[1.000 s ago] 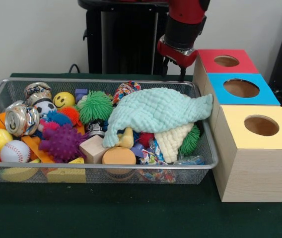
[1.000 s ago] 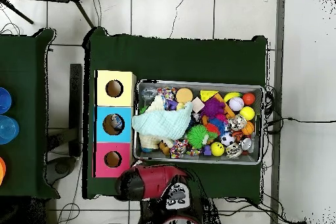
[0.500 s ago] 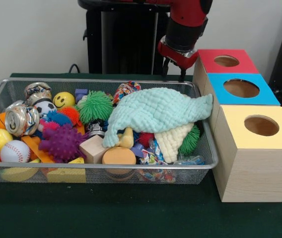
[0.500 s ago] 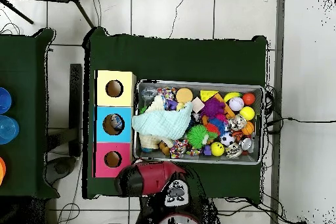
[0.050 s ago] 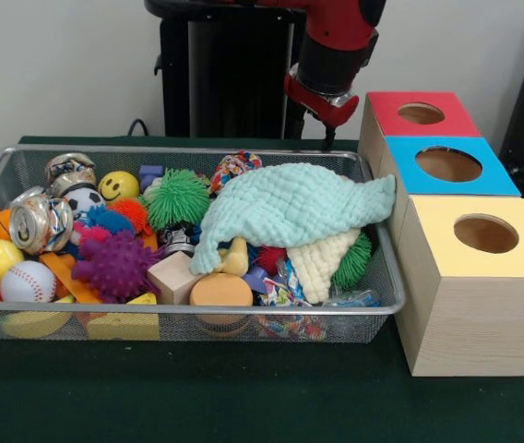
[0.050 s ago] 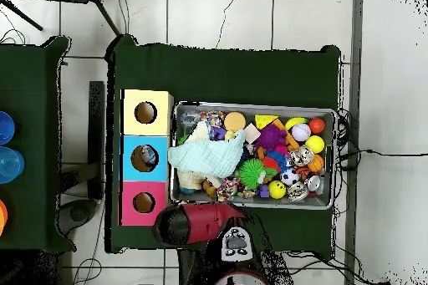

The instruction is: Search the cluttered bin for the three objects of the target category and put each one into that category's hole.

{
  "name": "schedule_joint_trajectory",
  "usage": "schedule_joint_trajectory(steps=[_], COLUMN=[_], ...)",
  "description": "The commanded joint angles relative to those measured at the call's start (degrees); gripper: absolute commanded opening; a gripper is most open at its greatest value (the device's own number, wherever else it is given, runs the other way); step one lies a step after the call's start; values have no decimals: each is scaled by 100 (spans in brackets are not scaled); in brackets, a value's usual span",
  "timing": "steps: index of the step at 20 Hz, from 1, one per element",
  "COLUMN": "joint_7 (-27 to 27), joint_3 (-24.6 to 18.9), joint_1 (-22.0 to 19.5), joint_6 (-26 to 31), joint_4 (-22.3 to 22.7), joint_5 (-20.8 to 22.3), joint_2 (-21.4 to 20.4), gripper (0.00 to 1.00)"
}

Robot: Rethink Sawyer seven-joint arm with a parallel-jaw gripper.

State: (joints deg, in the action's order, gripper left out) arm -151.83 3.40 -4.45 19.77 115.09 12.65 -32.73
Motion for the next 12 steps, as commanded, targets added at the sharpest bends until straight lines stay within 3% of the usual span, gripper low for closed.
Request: schedule_joint_trajectory(steps=[1,12], joint_7=[432,353], joint_3=[-747,-862], joint_1=[-501,-633], joint_6=[650,761], joint_4=[-883,-948], joint_5=[-200,-36], joint_2=[-382,-450], gripper=[100,100])
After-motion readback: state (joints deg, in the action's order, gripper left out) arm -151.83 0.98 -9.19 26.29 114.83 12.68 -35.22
